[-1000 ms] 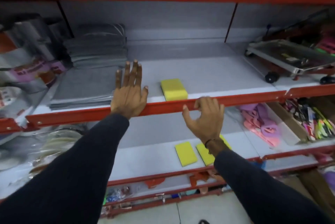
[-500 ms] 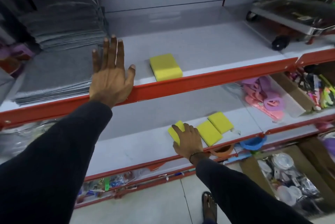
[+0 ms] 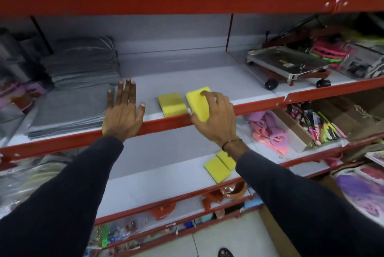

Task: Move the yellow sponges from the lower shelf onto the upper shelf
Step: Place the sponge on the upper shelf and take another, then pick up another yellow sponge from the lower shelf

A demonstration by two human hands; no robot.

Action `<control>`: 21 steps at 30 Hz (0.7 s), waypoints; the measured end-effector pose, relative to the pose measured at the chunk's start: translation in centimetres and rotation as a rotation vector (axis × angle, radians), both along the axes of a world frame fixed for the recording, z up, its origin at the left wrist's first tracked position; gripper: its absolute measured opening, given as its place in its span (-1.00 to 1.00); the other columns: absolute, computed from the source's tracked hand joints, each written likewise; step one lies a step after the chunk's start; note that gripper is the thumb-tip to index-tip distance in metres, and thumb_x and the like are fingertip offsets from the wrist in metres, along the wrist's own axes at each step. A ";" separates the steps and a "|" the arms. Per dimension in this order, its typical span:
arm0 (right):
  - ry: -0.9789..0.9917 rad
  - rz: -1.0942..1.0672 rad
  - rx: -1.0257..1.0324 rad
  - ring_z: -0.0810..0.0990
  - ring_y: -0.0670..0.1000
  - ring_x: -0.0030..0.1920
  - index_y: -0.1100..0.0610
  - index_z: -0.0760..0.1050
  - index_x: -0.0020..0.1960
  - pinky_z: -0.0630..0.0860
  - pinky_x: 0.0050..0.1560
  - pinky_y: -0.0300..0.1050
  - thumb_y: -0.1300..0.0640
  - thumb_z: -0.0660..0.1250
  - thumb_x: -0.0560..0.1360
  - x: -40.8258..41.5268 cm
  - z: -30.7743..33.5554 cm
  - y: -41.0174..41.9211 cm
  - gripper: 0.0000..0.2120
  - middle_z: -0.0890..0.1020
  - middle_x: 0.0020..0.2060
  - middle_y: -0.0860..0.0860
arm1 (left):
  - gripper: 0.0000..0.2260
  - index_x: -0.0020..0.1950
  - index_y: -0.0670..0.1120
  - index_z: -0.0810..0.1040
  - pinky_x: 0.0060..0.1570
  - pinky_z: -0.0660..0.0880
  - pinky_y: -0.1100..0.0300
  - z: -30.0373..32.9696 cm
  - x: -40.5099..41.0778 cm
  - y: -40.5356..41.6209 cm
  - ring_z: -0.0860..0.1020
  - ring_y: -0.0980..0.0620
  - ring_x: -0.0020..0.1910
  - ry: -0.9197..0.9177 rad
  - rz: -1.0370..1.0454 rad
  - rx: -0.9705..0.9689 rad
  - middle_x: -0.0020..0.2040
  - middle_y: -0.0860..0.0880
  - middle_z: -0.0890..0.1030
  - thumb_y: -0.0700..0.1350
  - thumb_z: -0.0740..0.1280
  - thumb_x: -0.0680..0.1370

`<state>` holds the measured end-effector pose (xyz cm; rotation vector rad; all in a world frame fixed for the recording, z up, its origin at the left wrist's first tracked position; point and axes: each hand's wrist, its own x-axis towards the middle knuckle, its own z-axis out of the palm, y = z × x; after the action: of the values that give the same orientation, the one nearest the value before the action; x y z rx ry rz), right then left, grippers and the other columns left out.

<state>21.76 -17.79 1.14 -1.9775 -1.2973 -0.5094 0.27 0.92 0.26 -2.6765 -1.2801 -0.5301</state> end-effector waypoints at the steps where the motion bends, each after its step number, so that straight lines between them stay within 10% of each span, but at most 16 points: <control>1: 0.057 -0.051 -0.026 0.51 0.19 0.05 0.03 0.44 0.27 0.47 0.03 0.07 -0.17 0.37 0.32 0.7 1.0 1.3 -0.43 0.56 0.09 0.11 | -0.33 0.68 -0.18 -0.08 0.63 -0.17 -0.21 0.0 0.0 0.0 -0.12 -0.11 0.69 -0.005 0.002 0.003 0.72 -0.12 -0.07 0.14 -0.11 0.64; 8: 0.245 -0.118 -0.383 0.54 0.27 0.08 0.04 0.39 0.27 0.44 0.07 0.12 -0.29 0.28 0.40 3.0 1.1 6.8 -0.43 0.60 0.01 0.20 | -0.33 0.68 -0.15 -0.14 0.63 -0.22 -0.15 -0.3 0.0 0.4 -0.20 -0.06 0.69 -0.020 0.013 0.022 0.71 -0.09 -0.16 0.16 -0.12 0.65; 15: 0.043 -0.170 0.201 0.47 0.07 -0.09 0.06 0.47 -0.05 0.32 -0.06 0.02 -0.09 0.38 0.33 3.4 -2.5 1.8 -0.70 0.55 -0.15 -0.03 | -0.32 0.68 -0.16 -0.14 0.64 -0.18 -0.17 -0.3 0.3 0.5 -0.17 -0.08 0.69 -0.024 0.020 0.020 0.71 -0.10 -0.16 0.16 -0.13 0.65; 21: 0.098 -0.145 -0.392 0.57 0.15 0.07 0.10 0.56 0.11 0.43 0.12 0.09 -0.14 0.26 0.38 2.9 -16.8 -3.2 -0.57 0.64 0.04 0.05 | -0.33 0.67 -0.15 -0.24 0.63 -0.23 -0.14 -0.9 0.3 0.9 -0.24 -0.06 0.68 -0.021 0.027 0.036 0.70 -0.09 -0.26 0.16 -0.14 0.66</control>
<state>24.69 -21.02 -15.62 -2.3989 -1.2714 -0.2320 0.58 1.78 -0.67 -2.6274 -1.2980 -0.5738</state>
